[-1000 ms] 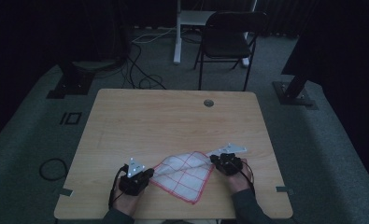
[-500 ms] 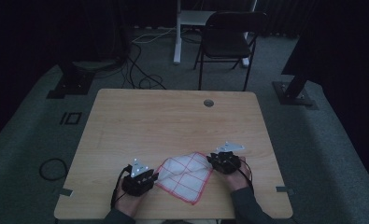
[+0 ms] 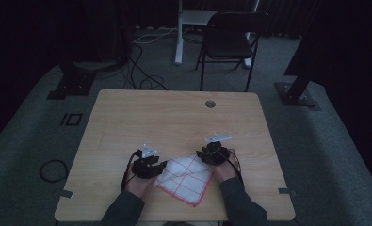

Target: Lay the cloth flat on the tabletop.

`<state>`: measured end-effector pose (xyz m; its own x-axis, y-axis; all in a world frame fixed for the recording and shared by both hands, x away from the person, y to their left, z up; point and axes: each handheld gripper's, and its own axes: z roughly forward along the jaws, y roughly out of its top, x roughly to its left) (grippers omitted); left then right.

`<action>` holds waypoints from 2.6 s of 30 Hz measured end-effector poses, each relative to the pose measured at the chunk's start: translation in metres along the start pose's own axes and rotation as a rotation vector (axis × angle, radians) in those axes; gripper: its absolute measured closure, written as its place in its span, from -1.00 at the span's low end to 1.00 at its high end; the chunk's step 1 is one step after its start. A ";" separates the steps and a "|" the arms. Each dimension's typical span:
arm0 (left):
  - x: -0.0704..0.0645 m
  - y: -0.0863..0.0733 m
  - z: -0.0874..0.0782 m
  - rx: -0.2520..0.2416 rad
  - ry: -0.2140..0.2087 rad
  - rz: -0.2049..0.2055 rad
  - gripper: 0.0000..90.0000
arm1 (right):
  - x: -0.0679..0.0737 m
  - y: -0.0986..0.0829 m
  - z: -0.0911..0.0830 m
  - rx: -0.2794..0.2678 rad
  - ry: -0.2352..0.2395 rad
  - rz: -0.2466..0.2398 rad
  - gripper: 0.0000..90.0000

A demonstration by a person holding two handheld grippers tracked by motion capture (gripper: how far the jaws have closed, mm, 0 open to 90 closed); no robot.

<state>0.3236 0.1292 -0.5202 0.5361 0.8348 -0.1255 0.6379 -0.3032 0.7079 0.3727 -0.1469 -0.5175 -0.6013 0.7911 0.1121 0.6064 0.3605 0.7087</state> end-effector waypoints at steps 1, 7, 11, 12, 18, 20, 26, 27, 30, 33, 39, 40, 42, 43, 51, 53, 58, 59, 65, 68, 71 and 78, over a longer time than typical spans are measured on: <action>0.000 0.000 0.002 0.001 0.001 -0.005 0.27 | 0.000 0.000 0.003 0.005 0.015 0.012 0.38; -0.003 0.001 0.013 0.046 -0.036 0.000 0.23 | 0.001 0.002 0.017 0.080 0.065 0.045 0.26; -0.004 0.000 0.016 0.064 -0.050 -0.006 0.24 | -0.001 0.001 0.020 0.104 0.087 0.062 0.36; -0.004 -0.001 0.018 0.071 -0.070 -0.004 0.24 | -0.002 0.002 0.020 0.113 0.101 0.068 0.47; -0.011 0.001 0.015 0.063 -0.071 0.034 0.80 | 0.003 0.005 0.013 0.085 0.075 0.007 0.96; -0.013 0.003 0.009 0.036 -0.064 0.043 0.93 | 0.005 0.009 0.007 0.040 0.065 -0.008 1.00; -0.010 0.010 0.003 0.021 -0.049 0.045 1.00 | 0.006 0.019 0.001 0.016 0.068 -0.019 0.80; -0.008 0.010 0.004 0.022 -0.052 0.036 0.83 | 0.005 0.019 0.003 0.028 0.069 -0.015 0.63; -0.008 0.009 0.010 0.029 -0.067 0.031 0.62 | 0.004 0.015 0.015 0.078 0.057 0.004 0.46; -0.012 0.008 0.016 0.045 -0.065 0.050 0.43 | 0.006 0.011 0.024 0.107 0.062 0.007 0.43; -0.014 0.008 0.025 0.087 -0.072 0.038 0.48 | 0.013 0.009 0.027 0.134 0.064 -0.041 0.87; -0.016 0.008 0.025 0.087 -0.078 0.041 0.57 | 0.014 0.009 0.027 0.134 0.063 -0.048 0.91; -0.020 0.008 0.025 0.084 -0.073 0.059 0.83 | 0.017 0.009 0.025 0.119 0.048 -0.071 0.93; -0.022 0.009 0.025 0.083 -0.064 0.069 0.90 | 0.017 0.010 0.023 0.113 0.045 -0.072 0.93; -0.025 0.018 0.007 0.006 -0.007 0.099 0.95 | 0.013 0.021 0.003 -0.021 0.031 -0.063 0.93; -0.025 0.021 0.002 -0.019 0.008 0.105 0.95 | 0.013 0.025 -0.001 -0.046 0.029 -0.057 0.93; -0.019 0.029 -0.004 -0.065 0.044 0.095 0.96 | 0.014 0.036 -0.005 -0.088 0.018 -0.056 0.93; -0.018 0.030 -0.006 -0.078 0.051 0.091 0.96 | 0.014 0.038 -0.006 -0.096 0.013 -0.055 0.93; -0.021 0.035 -0.014 -0.119 0.070 0.097 0.95 | 0.017 0.048 -0.009 -0.150 -0.005 -0.066 0.93; -0.024 0.029 0.000 -0.036 0.050 0.106 0.95 | 0.016 0.043 0.002 -0.062 -0.023 -0.072 0.93; -0.027 0.020 0.012 0.022 0.018 0.098 0.95 | 0.018 0.030 0.013 0.017 -0.047 -0.088 0.92; -0.039 0.011 0.022 0.081 -0.026 0.125 0.94 | 0.018 0.011 0.015 0.074 -0.032 -0.094 0.91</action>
<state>0.3218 0.0836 -0.5232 0.6277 0.7762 -0.0591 0.6072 -0.4407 0.6611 0.3765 -0.1216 -0.5175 -0.6414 0.7668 0.0246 0.5857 0.4687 0.6613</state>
